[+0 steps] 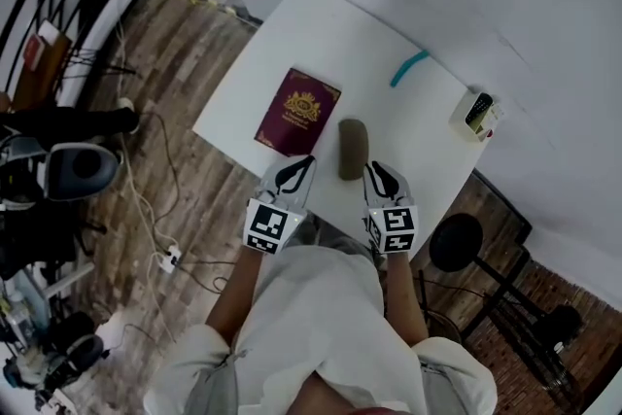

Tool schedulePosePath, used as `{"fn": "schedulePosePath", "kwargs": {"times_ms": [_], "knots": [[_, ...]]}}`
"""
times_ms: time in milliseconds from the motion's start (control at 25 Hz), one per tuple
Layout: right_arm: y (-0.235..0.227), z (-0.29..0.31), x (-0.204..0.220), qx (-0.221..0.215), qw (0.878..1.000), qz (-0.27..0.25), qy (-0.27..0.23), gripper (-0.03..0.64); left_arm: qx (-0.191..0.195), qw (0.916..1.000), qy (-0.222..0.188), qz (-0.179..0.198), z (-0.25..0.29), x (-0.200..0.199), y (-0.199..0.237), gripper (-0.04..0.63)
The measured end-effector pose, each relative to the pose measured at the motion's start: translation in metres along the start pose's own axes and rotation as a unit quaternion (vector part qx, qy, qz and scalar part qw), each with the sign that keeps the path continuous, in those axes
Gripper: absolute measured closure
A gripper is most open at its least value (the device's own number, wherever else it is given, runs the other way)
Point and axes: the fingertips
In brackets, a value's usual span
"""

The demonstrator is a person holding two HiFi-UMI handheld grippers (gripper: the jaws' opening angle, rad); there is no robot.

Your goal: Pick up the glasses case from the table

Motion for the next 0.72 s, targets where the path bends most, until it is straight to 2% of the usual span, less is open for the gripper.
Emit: {"fn": "schedulePosePath", "kwargs": {"times_ms": [160,400,600,720], "knots": [[-0.010,0.022,0.015,-0.006,0.999,0.025,0.026,0.527,0.002,0.9997,0.019,-0.011,0.016,0.017,0.002,0.577],[-0.015,0.049,0.038,-0.002,0.997,0.042,0.062,0.447,0.009,0.9989,0.040,-0.021,0.031,0.037,0.000,0.577],[-0.019,0.067,0.050,0.013,0.995,0.055,0.082,0.386,0.015,0.9983,0.049,-0.028,0.039,0.044,-0.003,0.577],[-0.024,0.076,0.057,0.025,0.993,0.060,0.097,0.325,0.018,0.9979,0.053,-0.031,0.043,0.047,-0.004,0.577]]}}
Point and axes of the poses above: the fingertips, and each gripper's own axes: z forward along the fingers, y to its left, x out of its underside, and after that the axes turned 8 degrees about z, right-handed
